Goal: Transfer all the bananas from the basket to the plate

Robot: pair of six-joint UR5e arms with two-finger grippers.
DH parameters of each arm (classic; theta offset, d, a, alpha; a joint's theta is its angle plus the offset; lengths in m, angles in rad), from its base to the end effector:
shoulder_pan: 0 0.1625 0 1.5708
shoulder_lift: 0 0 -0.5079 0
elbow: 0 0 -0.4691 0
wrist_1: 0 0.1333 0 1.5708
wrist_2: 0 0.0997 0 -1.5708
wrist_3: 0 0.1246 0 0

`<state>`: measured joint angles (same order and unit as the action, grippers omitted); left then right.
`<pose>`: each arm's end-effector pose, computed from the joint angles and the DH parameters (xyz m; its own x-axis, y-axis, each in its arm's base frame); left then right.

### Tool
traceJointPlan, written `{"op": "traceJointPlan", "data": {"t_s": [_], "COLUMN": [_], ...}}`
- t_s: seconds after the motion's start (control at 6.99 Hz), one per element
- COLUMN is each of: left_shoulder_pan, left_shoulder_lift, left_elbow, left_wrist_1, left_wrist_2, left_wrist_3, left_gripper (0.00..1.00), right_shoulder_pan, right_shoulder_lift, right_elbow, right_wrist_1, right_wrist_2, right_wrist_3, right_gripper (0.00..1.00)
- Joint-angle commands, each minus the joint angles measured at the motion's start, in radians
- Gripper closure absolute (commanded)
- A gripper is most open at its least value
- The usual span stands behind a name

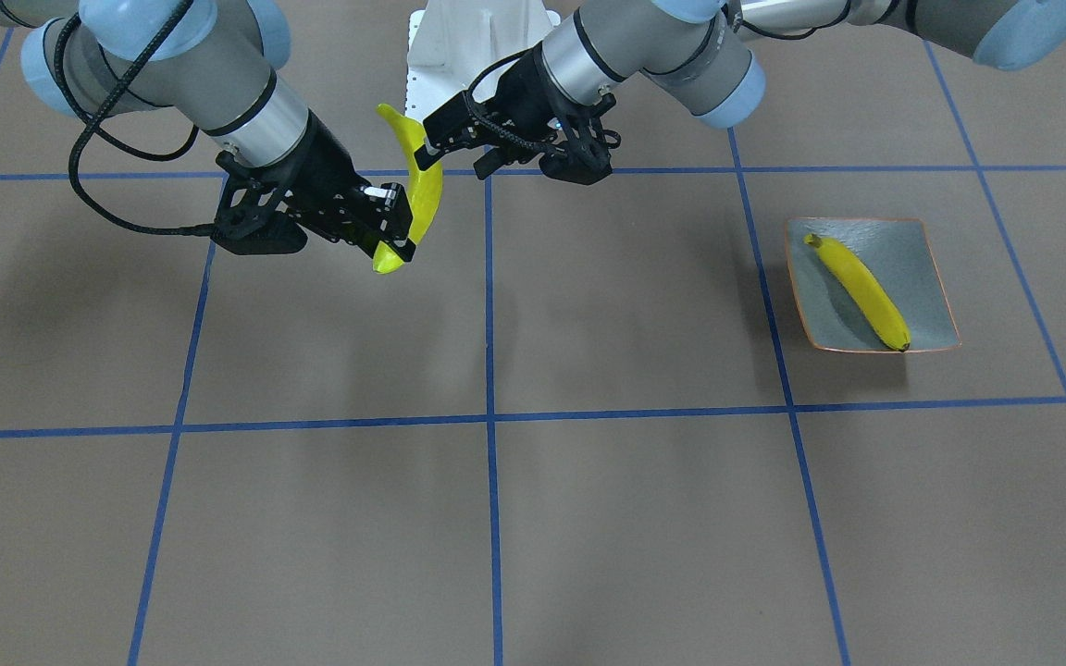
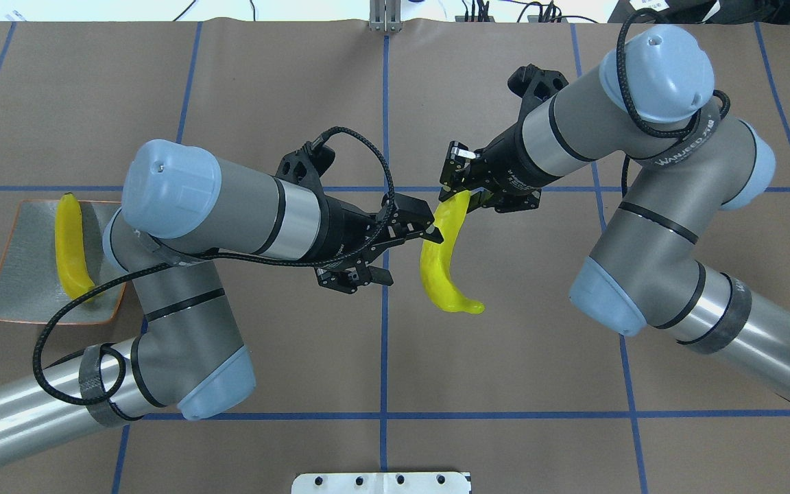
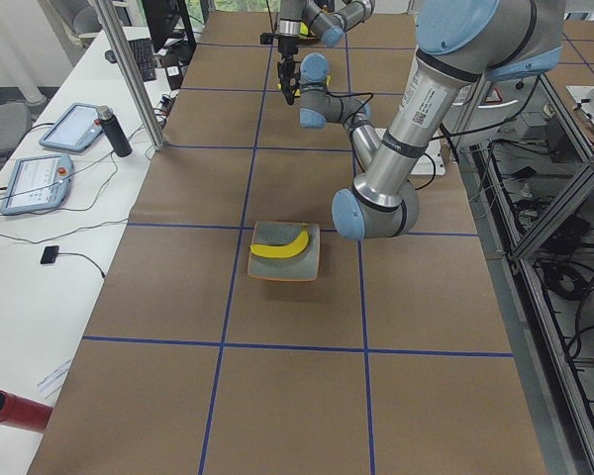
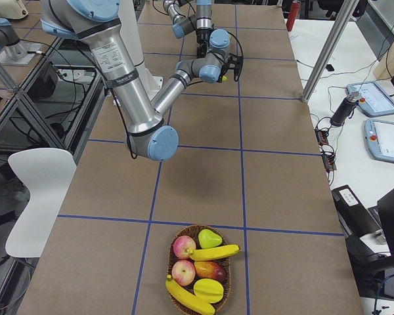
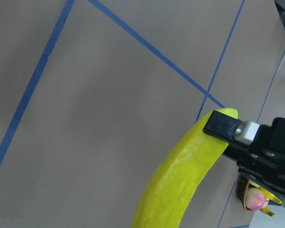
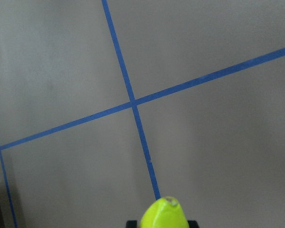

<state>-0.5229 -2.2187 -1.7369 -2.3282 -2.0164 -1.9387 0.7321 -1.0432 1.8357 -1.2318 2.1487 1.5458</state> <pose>0.6022 -0.4390 0.1266 -0.0283 -0.3583 -0.9332 0.0719 0.9304 -0.3594 -0.4933 -0.5311 0.2214 0.3210 0.2604 0.9106 -0.1842 0.9603 -0.2096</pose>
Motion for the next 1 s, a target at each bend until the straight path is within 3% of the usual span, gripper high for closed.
{"op": "traceJointPlan", "data": {"t_s": [0.0,0.72,0.86], "left_shoulder_pan": [0.029,0.053,0.061], "left_shoulder_lift": [-0.015,-0.022,-0.021], "left_elbow": [0.014,0.027,0.034], "left_wrist_1": [0.000,0.001,0.003], "left_wrist_2": [0.036,0.047,0.048], "left_wrist_3": [0.003,0.050,0.085], "left_gripper": [0.00,0.02,0.14], "right_shoulder_pan": [-0.002,-0.020,-0.020], "right_shoulder_lift": [0.002,0.023,0.023], "right_elbow": [0.004,0.000,0.000], "right_wrist_1": [0.000,0.000,-0.001], "right_wrist_2": [0.000,-0.013,-0.013], "right_wrist_3": [0.005,0.016,0.016], "right_gripper": [1.00,1.00,1.00]}}
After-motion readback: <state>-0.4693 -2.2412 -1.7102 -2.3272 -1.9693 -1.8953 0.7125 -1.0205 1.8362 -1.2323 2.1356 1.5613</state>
